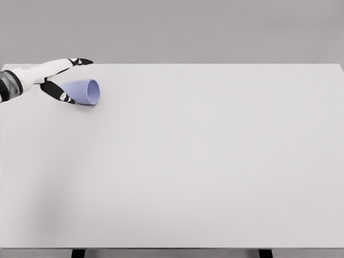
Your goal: Flip the cup with left arm and place it on the table
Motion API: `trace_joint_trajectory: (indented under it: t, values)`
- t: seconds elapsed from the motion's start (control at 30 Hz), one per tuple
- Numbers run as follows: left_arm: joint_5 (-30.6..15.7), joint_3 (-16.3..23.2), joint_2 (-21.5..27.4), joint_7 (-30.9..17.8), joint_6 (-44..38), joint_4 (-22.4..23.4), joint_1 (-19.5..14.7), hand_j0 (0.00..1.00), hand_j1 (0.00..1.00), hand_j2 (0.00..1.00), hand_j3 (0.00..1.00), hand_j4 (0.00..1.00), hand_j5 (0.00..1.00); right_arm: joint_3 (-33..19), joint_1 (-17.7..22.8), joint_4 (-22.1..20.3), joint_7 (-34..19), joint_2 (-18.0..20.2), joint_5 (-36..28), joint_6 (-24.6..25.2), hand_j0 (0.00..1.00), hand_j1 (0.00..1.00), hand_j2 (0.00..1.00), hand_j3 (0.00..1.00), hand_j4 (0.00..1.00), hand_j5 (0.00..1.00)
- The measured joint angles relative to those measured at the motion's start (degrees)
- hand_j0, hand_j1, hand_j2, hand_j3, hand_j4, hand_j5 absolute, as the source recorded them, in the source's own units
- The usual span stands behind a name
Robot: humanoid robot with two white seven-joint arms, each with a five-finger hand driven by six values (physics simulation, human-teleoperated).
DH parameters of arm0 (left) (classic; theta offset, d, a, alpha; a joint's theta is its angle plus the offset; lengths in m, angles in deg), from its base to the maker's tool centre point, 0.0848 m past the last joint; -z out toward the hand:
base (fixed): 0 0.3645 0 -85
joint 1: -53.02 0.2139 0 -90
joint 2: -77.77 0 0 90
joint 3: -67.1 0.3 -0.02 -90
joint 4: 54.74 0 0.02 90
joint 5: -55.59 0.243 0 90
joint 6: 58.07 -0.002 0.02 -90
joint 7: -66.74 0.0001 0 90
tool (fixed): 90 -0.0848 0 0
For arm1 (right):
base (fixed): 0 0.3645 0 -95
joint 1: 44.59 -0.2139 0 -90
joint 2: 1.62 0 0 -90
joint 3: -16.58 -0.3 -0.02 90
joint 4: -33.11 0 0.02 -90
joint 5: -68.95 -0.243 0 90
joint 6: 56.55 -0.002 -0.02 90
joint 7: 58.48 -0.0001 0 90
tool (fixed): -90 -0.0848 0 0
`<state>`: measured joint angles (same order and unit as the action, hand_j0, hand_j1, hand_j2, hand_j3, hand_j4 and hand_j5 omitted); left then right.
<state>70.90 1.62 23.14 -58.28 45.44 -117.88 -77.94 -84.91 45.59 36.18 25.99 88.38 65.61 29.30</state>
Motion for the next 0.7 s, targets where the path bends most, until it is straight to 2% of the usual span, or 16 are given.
trace_joint_trajectory:
  t: [0.13, 0.17, 0.23, 0.4, 0.47, 0.7]
  values:
    - [0.1, 0.9, -1.2, 0.0, -0.2, 3.0, -0.9, 1.00, 1.00, 1.00, 1.00, 1.00, 1.00, 0.0, 0.0, 0.0, 0.0, 0.0, 0.0, 0.0, 1.00, 1.00, 1.00, 1.00, 1.00, 1.00]
    - [0.1, 1.4, -1.4, 0.0, -0.2, 3.9, -2.4, 1.00, 1.00, 1.00, 1.00, 1.00, 1.00, 0.0, 0.0, 0.0, 0.0, 0.0, 0.0, 0.0, 1.00, 1.00, 1.00, 1.00, 1.00, 1.00]
    - [0.1, 2.6, -1.9, 0.0, -0.2, 5.9, -3.3, 1.00, 1.00, 1.00, 1.00, 1.00, 1.00, 0.0, 0.0, 0.0, 0.0, 0.0, 0.0, 0.0, 1.00, 1.00, 1.00, 1.00, 1.00, 1.00]
    - [0.6, 3.8, -2.9, 0.0, -0.2, 8.9, -3.4, 1.00, 1.00, 1.00, 1.00, 1.00, 1.00, 0.0, 0.0, 0.0, 0.0, 0.0, 0.0, 0.0, 1.00, 1.00, 1.00, 1.00, 1.00, 1.00]
    - [1.9, 3.9, -3.5, 0.0, -0.2, 10.0, -4.7, 1.00, 1.00, 1.00, 1.00, 1.00, 1.00, 0.0, 0.0, 0.0, 0.0, 0.0, 0.0, 0.0, 1.00, 1.00, 1.00, 1.00, 1.00, 1.00]
    - [6.1, 4.1, -5.0, 0.0, 0.0, 11.5, -4.7, 1.00, 1.00, 1.00, 1.00, 1.00, 1.00, 0.0, 0.0, 0.0, 0.0, 0.0, 0.0, 0.0, 1.00, 1.00, 1.00, 1.00, 1.00, 1.00]
